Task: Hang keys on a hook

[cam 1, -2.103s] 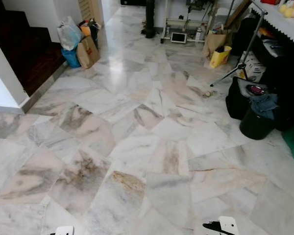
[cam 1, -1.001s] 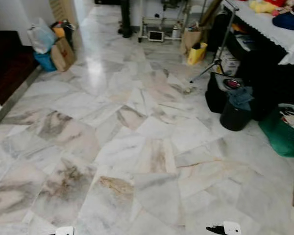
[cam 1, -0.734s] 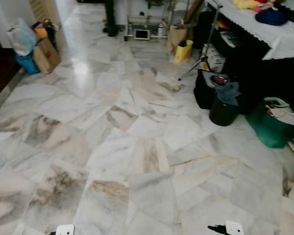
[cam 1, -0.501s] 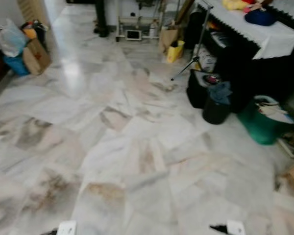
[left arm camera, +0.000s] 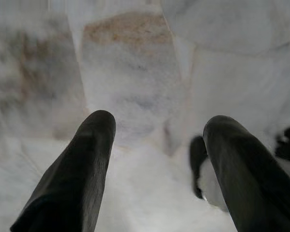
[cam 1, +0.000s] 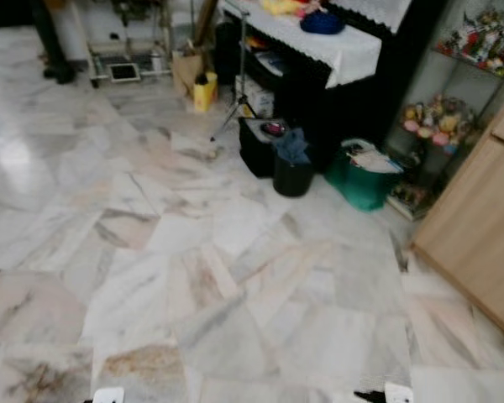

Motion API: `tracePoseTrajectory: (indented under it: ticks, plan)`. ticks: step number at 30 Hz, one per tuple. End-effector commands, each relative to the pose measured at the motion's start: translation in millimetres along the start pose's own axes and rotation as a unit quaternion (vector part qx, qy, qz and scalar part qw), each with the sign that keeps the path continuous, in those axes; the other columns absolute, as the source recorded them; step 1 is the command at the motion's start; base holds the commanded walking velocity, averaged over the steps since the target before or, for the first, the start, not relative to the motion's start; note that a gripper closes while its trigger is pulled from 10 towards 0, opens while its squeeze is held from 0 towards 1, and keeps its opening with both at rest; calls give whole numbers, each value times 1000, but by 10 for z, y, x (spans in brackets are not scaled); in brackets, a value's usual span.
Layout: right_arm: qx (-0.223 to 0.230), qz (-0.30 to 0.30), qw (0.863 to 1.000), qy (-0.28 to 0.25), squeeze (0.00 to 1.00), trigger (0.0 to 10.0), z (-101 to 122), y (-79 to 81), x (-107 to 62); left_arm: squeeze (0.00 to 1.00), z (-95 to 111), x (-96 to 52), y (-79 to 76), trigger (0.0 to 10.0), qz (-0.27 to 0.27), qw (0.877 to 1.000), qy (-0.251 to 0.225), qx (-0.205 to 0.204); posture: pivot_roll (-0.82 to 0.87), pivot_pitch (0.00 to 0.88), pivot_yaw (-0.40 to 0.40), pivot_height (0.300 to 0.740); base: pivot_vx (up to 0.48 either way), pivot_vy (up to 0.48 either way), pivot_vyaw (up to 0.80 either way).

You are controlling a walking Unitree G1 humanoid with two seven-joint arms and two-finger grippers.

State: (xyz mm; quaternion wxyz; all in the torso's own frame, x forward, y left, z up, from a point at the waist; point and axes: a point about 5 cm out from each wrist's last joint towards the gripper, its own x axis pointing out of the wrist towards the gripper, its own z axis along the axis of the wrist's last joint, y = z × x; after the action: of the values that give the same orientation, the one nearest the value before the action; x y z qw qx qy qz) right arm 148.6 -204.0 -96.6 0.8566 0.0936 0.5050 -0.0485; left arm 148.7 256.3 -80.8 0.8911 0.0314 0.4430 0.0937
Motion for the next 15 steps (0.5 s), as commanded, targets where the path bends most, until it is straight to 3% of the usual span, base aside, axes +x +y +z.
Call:
tracePoseTrajectory:
  ticks: [1, 10, 15]
  plan:
    - [13, -12, 1000, 1, 0, 10000, -31, -59, -15, 0, -2, 11, -96, 10000, -13, 1000, 4, -1, 136, 0, -15, 740, 0, 0, -750]
    - [20, -15, 1000, -9, 0, 10000, 43, -28, 1, 0, 107, 43, -130, 10000, -25, 999, -4, 26, 128, 0, -8, 740, 0, 0, -749]
    - [27, -18, 999, -18, 0, 10000, 86, -25, 6, 0, 146, 57, -167, 10000, -24, 999, -6, 22, 101, 0, -5, 740, 0, 0, -747]
